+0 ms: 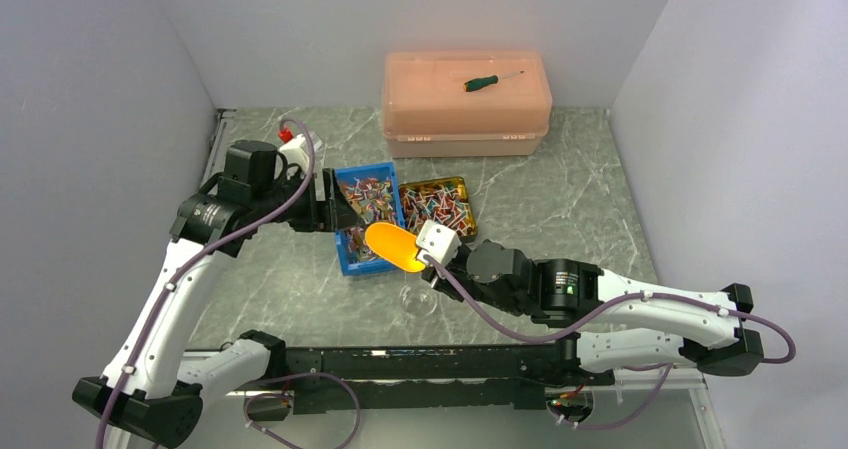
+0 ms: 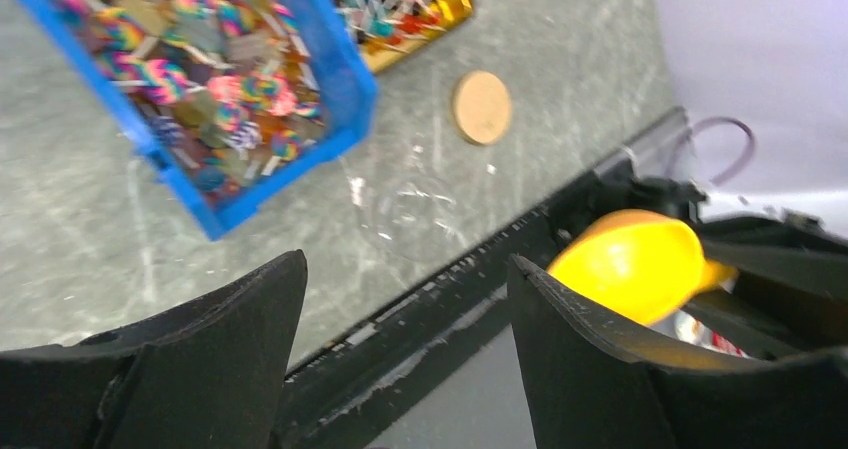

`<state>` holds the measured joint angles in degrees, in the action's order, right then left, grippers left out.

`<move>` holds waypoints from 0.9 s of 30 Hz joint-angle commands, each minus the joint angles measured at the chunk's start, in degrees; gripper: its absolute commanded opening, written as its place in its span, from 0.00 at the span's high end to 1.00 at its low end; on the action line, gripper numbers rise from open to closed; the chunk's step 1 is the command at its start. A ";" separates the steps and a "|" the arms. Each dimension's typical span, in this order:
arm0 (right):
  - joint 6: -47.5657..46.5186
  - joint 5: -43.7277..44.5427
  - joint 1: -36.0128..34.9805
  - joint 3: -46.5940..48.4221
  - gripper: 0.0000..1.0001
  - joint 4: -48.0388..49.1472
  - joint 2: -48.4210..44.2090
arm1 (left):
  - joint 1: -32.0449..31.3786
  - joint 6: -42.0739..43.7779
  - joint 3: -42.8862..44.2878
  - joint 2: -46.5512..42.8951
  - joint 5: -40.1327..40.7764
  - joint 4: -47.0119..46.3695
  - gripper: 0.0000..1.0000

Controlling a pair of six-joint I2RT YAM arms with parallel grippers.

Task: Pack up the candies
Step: Adjust the spatula, then scoop the fake candies from the storage box.

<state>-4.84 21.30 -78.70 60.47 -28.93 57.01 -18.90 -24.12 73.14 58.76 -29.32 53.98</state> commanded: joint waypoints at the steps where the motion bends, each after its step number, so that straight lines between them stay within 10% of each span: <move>1: 3.86 1.97 -0.14 0.89 1.00 -1.49 0.34 | 0.35 2.84 1.98 1.63 13.69 1.60 0.22; 27: 17.77 1.69 -0.05 -1.02 1.00 -6.32 3.07 | 4.72 6.94 3.70 25.70 27.31 -1.80 0.33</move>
<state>10.37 23.46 -78.70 59.92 -37.17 61.82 -14.70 -18.31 73.80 82.15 -2.94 54.02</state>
